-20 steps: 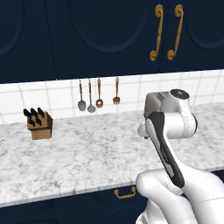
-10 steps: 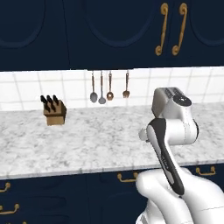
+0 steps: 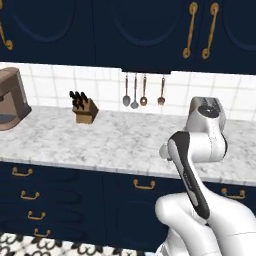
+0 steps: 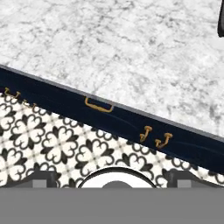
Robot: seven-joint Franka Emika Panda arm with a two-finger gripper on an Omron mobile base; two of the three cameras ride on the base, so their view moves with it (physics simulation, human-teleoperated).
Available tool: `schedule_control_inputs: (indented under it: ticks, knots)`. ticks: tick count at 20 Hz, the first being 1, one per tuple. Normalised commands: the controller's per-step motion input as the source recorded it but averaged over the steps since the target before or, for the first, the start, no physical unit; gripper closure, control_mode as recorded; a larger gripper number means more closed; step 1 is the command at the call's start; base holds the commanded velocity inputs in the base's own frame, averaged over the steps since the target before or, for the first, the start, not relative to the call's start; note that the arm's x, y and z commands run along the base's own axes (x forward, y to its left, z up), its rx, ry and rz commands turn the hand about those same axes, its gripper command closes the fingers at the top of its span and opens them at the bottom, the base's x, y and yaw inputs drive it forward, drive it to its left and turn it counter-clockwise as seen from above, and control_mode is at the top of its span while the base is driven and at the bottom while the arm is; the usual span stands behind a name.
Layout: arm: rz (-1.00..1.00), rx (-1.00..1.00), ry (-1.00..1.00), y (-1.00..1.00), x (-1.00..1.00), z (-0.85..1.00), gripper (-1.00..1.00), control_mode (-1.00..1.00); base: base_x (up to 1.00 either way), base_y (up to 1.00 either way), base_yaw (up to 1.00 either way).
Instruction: Take a straw from the drawer in front and place it inside the glass cup on the dining counter.
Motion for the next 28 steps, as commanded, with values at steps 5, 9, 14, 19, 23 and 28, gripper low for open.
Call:
schedule_control_inputs:
  ticks: [5,9,14,19,23,28]
  knots:
    - [0.00,0.00,0.00,0.00,0.00,0.00,-1.00,1.00,-0.42,-0.62,0.41]
    - [0.00,0.00,0.00,0.00,0.00,0.00,-1.00,1.00,-0.34,-0.54,0.42]
    - [0.00,0.00,0.00,0.00,0.00,0.00,-1.00,1.00,-0.17,-0.47,0.44]
    - [0.00,0.00,0.00,0.00,0.00,0.00,-1.00,1.00,0.00,-0.33,0.48]
    - [0.00,0.00,0.00,0.00,0.00,0.00,-1.00,1.00,0.00,-0.32,0.50]
    - [0.00,0.00,0.00,0.00,0.00,0.00,-1.00,1.00,-0.03,-0.34,0.48]
